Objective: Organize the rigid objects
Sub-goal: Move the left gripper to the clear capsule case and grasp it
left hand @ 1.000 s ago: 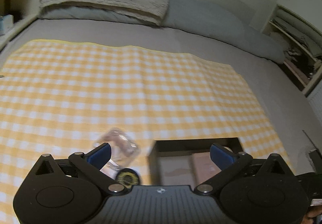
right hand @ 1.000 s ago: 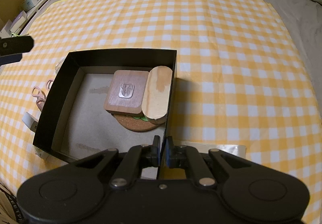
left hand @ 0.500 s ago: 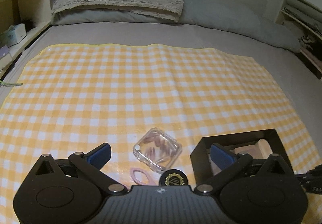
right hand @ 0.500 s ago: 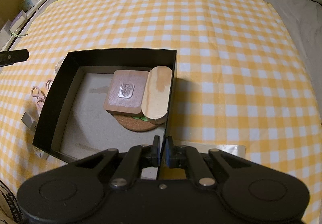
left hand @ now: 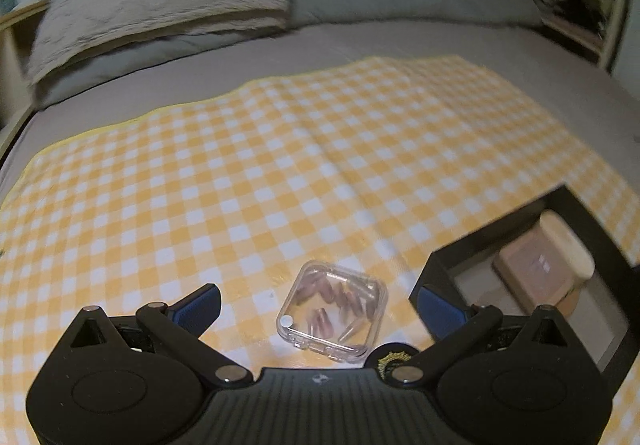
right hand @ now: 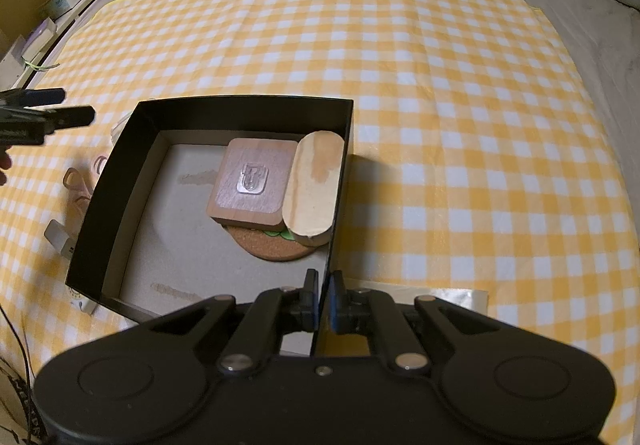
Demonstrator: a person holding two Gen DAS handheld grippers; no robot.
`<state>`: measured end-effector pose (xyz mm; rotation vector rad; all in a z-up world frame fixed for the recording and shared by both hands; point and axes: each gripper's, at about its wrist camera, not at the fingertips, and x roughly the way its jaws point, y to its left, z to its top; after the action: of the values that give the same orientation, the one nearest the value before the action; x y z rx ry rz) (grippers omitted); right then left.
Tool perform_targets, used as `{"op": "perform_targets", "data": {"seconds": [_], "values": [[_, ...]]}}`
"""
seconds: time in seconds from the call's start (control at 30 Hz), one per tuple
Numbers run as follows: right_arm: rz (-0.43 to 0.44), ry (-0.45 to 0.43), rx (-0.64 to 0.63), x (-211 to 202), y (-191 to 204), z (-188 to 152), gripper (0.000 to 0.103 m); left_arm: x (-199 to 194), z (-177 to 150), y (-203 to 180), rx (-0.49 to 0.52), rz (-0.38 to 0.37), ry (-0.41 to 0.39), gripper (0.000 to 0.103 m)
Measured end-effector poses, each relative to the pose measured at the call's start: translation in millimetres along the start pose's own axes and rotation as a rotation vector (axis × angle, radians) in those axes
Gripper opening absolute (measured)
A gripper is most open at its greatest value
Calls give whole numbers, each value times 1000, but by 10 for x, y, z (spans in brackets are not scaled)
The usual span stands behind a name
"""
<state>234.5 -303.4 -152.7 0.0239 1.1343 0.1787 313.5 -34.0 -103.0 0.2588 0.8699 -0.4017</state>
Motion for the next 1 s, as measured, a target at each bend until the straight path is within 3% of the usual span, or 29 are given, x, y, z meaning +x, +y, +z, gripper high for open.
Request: {"op": "perform_targets", "data": {"seconds": [0.3,0.53,0.8,0.9,1.0], "values": [[15,0,-3,-29,-40,-5,6,462,-33,-14,147,-9,118,103],[24,1,-1,-27,-22,-28,6,741,9,-39,170,-13,174,98],[51,5,11,-65,-140,-26,7,875,77,-13,119,-9,182,86],[58,11,27,-87,-184,-3,7,892,90,22,59,-27,191,77],[58,4,54,-102,-222,73,6,879,104,56,-12,-11,203,76]]}}
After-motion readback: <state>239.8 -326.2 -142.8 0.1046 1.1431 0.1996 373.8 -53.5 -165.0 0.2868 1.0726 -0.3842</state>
